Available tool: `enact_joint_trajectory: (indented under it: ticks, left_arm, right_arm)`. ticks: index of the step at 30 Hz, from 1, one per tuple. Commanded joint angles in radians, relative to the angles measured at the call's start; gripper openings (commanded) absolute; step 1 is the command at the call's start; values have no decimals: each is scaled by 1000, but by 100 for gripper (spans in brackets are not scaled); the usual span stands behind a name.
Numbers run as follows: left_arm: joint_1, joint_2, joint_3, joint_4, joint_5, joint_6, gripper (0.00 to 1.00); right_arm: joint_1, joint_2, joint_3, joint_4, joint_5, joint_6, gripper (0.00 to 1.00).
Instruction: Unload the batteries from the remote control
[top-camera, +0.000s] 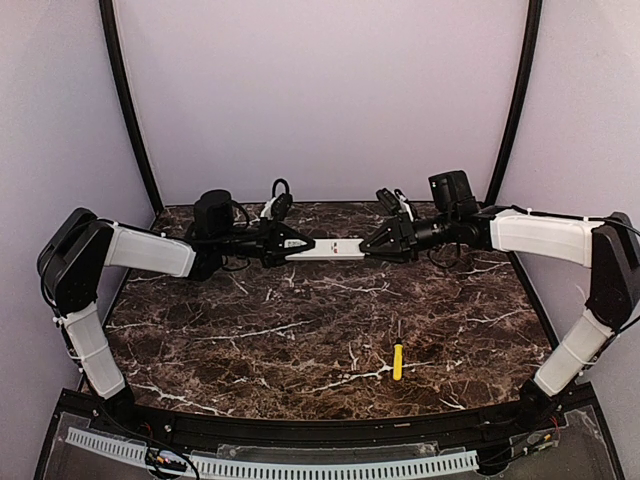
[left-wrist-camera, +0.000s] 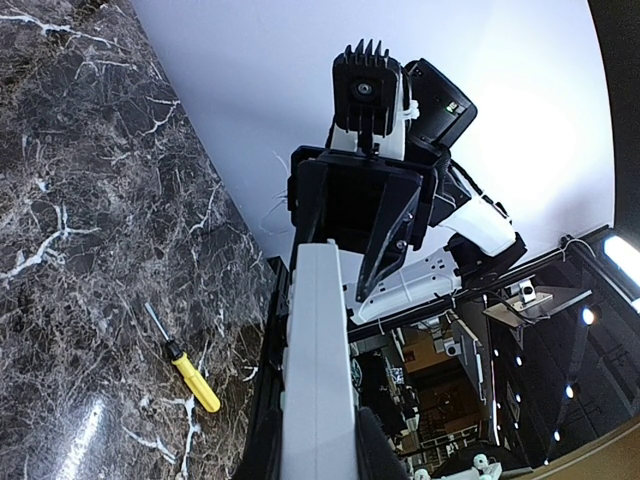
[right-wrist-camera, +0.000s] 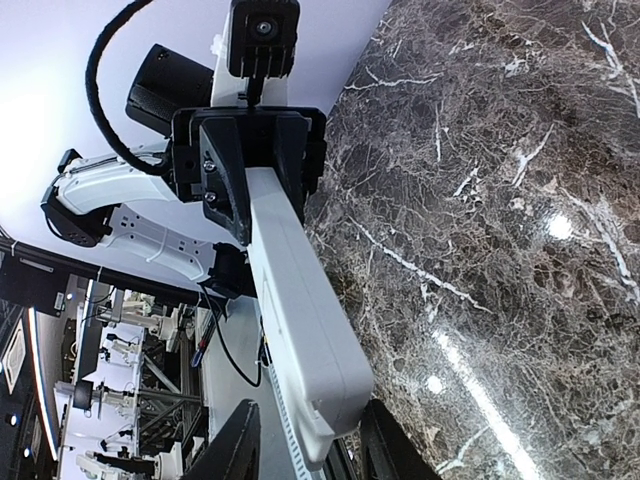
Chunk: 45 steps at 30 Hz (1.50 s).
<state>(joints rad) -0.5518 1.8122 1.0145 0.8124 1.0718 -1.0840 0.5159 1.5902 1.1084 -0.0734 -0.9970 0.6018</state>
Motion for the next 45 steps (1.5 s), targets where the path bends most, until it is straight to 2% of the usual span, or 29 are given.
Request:
enact_joint_trajectory:
  ticks: [1,10,23,35,43,45]
  left_arm:
    - [4,-23,-1,4,12,23,0]
    - [4,-32,3,-38,4,48,0]
    - [4,-36,5,-57,-3,61,0]
    - [3,-33,7,-61,-7,65,0]
    - [2,-33,8,-67,-6,71,0]
    - [2,-33,8,-70,-6,73,0]
  right_arm:
    - [-7,-23,13,-40,18,-32,34]
    - [-7,-32,40,-101,51,-55,41]
    - [-7,-19,51,-102,46,-56,31]
    - [-7,-9,53,-99,50,-53,15]
    - [-5,4,57,-95,49,-50,1]
    - [-5,3,57,-94,49,-50,0]
